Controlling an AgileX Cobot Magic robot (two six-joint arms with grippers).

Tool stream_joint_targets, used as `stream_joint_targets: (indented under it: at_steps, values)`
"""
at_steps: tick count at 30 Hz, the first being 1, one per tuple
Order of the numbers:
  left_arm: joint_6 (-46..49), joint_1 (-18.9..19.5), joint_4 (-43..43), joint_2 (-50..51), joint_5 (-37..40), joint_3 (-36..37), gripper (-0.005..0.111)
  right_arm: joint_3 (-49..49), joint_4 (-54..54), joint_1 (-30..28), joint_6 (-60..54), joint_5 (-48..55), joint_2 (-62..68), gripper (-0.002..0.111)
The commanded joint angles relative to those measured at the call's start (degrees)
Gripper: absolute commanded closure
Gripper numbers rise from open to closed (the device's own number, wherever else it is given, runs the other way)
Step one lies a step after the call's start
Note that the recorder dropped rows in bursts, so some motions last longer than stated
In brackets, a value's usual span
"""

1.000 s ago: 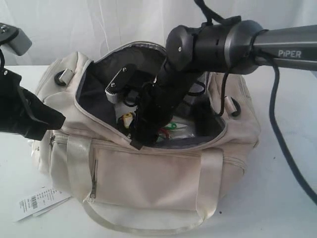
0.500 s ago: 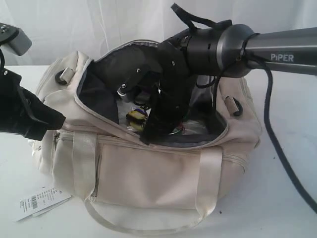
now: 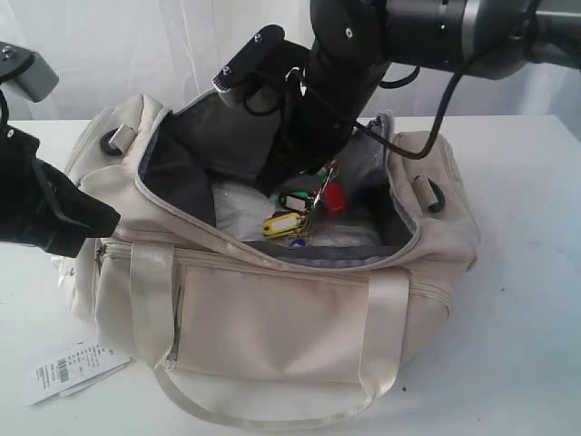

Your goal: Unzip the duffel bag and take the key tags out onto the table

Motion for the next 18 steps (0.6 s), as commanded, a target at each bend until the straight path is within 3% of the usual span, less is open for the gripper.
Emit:
stream_joint_targets:
  at_steps: [1,8,18]
  values:
    - [0.2,-0.2,-1.1,-0.4,1.0,0.4,0.107,-0.6,0.0,-0.4,0.6,0.2,-2.0,0.108]
    - [0.2,-0.2,-1.1,-0.4,1.0,0.4,0.107,-0.6,1.7,-0.4,0.9,0.9,-2.8,0.108]
    - [0.2,-0.2,-1.1,-0.4,1.1,0.4,0.107,-0.6,17.4,-0.4,-0.5,10.6,-2.8,0.108]
